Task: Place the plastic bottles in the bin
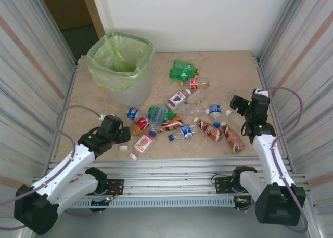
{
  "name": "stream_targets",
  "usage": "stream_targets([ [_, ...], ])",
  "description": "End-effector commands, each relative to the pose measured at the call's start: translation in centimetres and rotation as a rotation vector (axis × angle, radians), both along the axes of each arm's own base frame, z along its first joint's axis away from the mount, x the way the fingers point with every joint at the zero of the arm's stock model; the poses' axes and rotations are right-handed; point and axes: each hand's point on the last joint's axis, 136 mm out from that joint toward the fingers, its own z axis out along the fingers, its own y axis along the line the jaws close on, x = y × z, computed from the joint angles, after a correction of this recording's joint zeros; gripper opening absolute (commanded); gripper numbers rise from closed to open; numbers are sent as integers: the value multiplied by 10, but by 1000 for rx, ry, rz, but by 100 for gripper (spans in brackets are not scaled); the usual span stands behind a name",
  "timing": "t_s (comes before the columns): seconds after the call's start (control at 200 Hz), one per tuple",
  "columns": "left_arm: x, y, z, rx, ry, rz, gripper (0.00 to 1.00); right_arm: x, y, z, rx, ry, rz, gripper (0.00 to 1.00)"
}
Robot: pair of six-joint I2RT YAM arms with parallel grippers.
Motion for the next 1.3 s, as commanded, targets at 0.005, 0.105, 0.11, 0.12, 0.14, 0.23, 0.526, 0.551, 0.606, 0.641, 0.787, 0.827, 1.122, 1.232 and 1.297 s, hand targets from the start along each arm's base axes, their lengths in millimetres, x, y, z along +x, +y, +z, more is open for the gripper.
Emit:
stream_targets([
  [0.005,16,-8,10,-3,-40,-7,86,-2,1,11,12,-32,-16,98],
  [0.105,22,-11,3,1,-30,-15,79,-2,4,11,13,-36,-3,98],
  [0.11,22,-11,3,1,-31,-15,79,-2,3,11,13,-35,-3,98],
  [0.12,22,-11,2,1,-30,-14,78,-2,4,11,13,-34,-1,98],
  [0.14,24,-12,1,0,-30,-13,77,-2,4,11,12,-35,-1,98],
  [0.23,28,-13,-5,-12,-21,-9,74,-1,6,10,13,-34,4,98],
  [0.526,36,-9,-27,-14,19,17,63,-1,11,10,12,-38,22,98],
  [0.551,35,-7,-29,-13,23,24,62,-1,11,10,12,-38,23,98],
  [0.606,36,-5,-33,-15,29,37,61,-1,12,11,9,-39,25,98],
  [0.641,36,-4,-34,-17,30,44,60,-2,11,10,8,-37,25,98],
  [0.787,37,1,-43,-11,48,61,60,-2,12,11,4,-38,27,98],
  [0.827,37,1,-46,-13,53,64,60,-2,12,11,3,-38,26,98],
  [1.122,38,8,-58,3,82,92,45,-4,12,11,-5,-34,17,98],
  [1.232,38,10,-56,8,75,103,37,-5,11,12,-9,-36,16,98],
  [1.297,38,12,-53,11,68,107,32,-6,11,13,-12,-37,13,98],
])
